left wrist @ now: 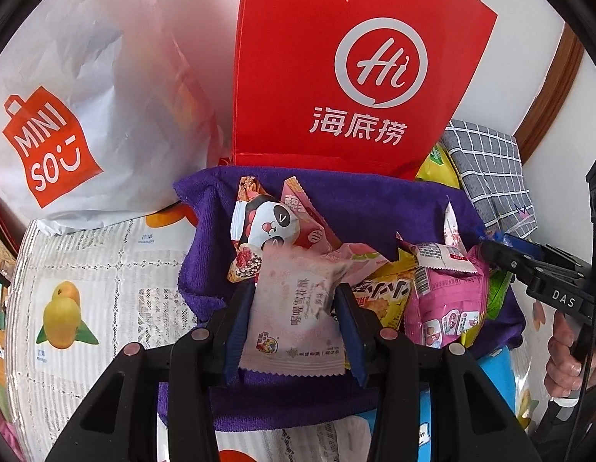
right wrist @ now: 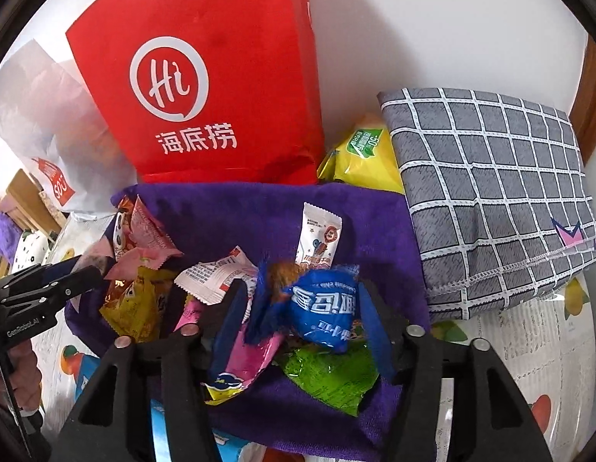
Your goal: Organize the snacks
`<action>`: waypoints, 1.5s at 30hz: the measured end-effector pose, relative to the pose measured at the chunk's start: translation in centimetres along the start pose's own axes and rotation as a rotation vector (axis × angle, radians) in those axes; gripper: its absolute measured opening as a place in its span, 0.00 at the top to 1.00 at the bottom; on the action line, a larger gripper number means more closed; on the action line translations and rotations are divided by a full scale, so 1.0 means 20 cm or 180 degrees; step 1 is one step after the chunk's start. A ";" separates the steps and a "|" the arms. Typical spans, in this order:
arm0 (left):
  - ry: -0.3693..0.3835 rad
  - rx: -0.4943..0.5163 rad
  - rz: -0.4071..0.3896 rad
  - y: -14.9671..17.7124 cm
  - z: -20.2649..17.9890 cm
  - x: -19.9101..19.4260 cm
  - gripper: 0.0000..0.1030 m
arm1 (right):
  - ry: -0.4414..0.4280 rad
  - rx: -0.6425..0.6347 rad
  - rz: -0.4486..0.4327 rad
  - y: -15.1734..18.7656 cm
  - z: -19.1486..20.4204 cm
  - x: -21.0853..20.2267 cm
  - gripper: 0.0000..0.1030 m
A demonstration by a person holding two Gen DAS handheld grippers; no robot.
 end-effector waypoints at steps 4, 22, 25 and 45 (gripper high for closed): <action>-0.0023 0.0035 0.0026 0.01 -0.02 -0.02 0.45 | 0.0047 -0.0023 -0.0050 -0.01 0.00 -0.03 0.29; 0.0059 0.0064 -0.0114 0.14 -0.20 -0.30 0.42 | 0.0087 0.0052 -0.0345 0.05 0.06 -0.49 0.27; 0.0078 0.0077 -0.0162 0.20 -0.27 -0.40 0.39 | 0.0173 0.0058 -0.0427 0.11 0.05 -0.63 0.27; -0.0124 0.0362 -0.0679 0.63 -0.63 -1.09 0.10 | 0.0406 0.0308 -0.0825 0.71 -0.01 -1.47 0.07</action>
Point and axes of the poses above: each gripper's, at about its wrist camera, not at the fingertips, and x roughly the way its jaws point, z to its left, y to its underside, the point moved 10 cm from there along x, roughly the way its jaws point, and after that the axes turned 12 degrees about y, right-handed, at the moved point
